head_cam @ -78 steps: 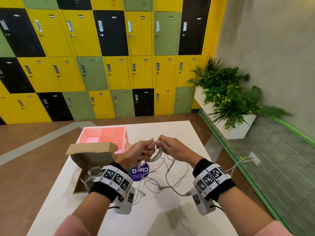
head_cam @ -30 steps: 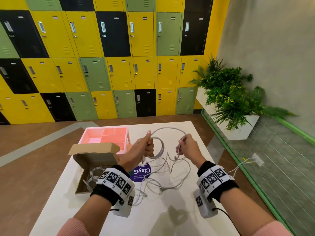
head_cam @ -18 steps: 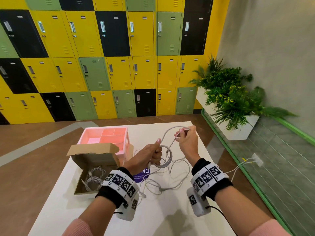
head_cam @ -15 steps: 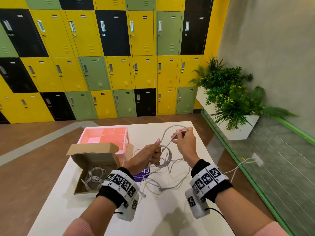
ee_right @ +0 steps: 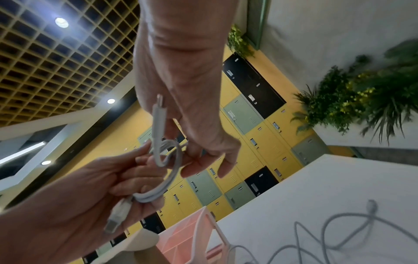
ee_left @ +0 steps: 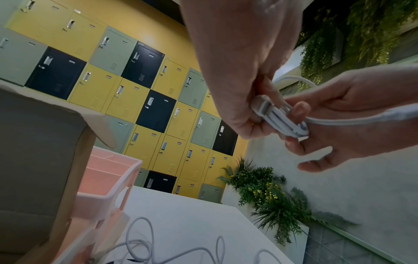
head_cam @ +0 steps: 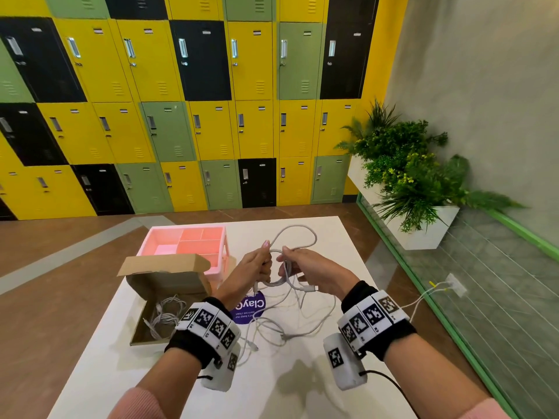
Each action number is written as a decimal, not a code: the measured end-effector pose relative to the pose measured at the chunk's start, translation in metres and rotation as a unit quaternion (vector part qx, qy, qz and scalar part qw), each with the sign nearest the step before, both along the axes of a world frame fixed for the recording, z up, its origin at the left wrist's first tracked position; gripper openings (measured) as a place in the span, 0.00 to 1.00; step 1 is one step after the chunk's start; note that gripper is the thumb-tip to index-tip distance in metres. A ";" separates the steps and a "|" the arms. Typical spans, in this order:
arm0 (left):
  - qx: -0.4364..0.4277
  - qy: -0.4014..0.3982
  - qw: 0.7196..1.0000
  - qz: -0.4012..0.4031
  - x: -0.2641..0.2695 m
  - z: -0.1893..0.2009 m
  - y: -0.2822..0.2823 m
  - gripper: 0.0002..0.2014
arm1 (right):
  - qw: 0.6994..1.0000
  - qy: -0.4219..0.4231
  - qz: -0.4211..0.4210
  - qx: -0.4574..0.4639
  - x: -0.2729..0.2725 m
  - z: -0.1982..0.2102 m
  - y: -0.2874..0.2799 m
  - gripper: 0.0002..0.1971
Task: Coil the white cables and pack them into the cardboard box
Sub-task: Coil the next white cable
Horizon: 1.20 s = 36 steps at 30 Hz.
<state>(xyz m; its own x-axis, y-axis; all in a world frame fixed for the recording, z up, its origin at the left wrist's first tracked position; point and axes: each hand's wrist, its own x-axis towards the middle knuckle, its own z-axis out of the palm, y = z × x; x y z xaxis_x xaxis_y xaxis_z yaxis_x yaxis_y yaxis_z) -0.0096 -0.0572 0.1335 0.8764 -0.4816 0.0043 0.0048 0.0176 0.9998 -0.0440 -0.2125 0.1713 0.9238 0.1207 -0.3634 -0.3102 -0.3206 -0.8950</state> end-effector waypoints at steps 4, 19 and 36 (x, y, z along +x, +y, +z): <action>0.000 -0.009 1.000 0.008 0.000 -0.001 0.002 0.19 | 0.997 -0.036 0.070 -0.018 -0.002 -0.002 -0.005 0.16; -0.008 -0.055 0.994 0.098 0.008 -0.002 0.000 0.19 | 0.968 -0.035 0.106 -0.223 -0.010 0.026 -0.002 0.25; 0.033 -0.071 0.990 0.117 0.015 -0.016 0.003 0.22 | 0.930 -0.274 0.198 -0.146 -0.006 0.048 -0.002 0.08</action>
<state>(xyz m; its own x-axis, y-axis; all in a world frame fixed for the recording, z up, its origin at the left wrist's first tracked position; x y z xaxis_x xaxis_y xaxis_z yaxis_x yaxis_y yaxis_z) 0.0052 -0.0546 0.1172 0.9571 -0.2683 0.1097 -0.1315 -0.0647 0.9892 -0.0505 -0.2147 0.2190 0.8845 0.4601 0.0771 0.3598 -0.5676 -0.7405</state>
